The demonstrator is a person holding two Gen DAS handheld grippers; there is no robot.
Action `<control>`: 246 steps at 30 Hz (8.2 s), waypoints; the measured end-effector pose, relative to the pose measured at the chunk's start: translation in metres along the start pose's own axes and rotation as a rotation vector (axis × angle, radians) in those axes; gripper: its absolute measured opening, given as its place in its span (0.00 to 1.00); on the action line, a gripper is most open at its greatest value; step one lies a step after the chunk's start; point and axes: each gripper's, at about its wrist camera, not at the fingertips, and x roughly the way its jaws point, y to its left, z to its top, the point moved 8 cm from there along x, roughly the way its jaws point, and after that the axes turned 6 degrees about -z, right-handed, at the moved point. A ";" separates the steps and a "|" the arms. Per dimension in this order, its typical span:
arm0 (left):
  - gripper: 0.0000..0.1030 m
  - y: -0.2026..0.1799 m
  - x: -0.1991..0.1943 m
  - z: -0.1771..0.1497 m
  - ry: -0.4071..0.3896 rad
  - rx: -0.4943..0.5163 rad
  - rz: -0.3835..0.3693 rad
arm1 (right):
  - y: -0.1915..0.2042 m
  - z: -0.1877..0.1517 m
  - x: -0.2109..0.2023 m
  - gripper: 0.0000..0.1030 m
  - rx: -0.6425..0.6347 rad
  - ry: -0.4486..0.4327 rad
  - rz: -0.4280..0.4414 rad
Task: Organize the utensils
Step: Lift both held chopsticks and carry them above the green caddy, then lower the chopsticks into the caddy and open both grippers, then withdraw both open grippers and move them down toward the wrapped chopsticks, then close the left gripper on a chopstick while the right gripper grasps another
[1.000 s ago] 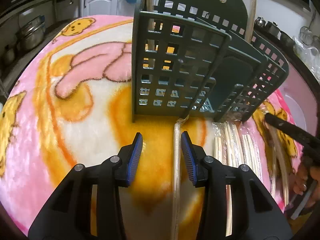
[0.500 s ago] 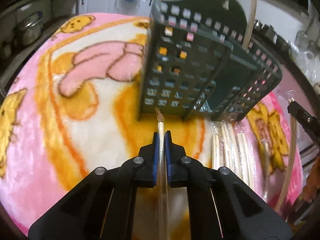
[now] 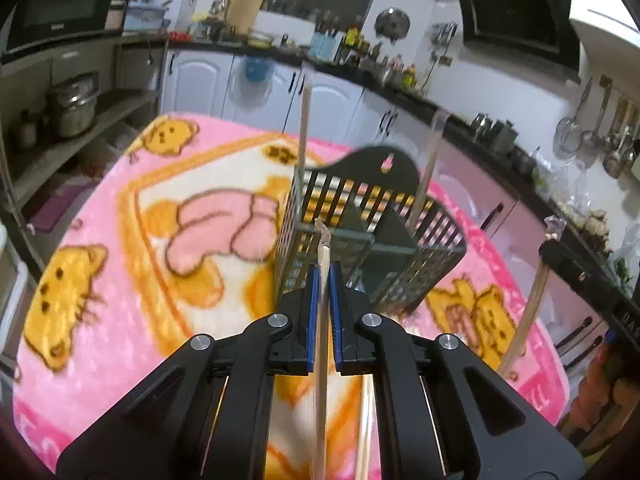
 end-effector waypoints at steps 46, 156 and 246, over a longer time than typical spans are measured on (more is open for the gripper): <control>0.03 -0.090 -0.019 0.149 -0.291 0.201 -0.072 | 0.011 0.157 0.011 0.06 -0.101 -0.347 -0.058; 0.90 -0.039 -0.001 0.033 -0.144 0.140 0.041 | -0.046 -0.012 0.044 0.59 0.016 0.006 -0.187; 0.38 -0.031 0.116 -0.096 0.347 0.189 0.107 | -0.097 -0.123 0.124 0.10 0.149 0.450 -0.183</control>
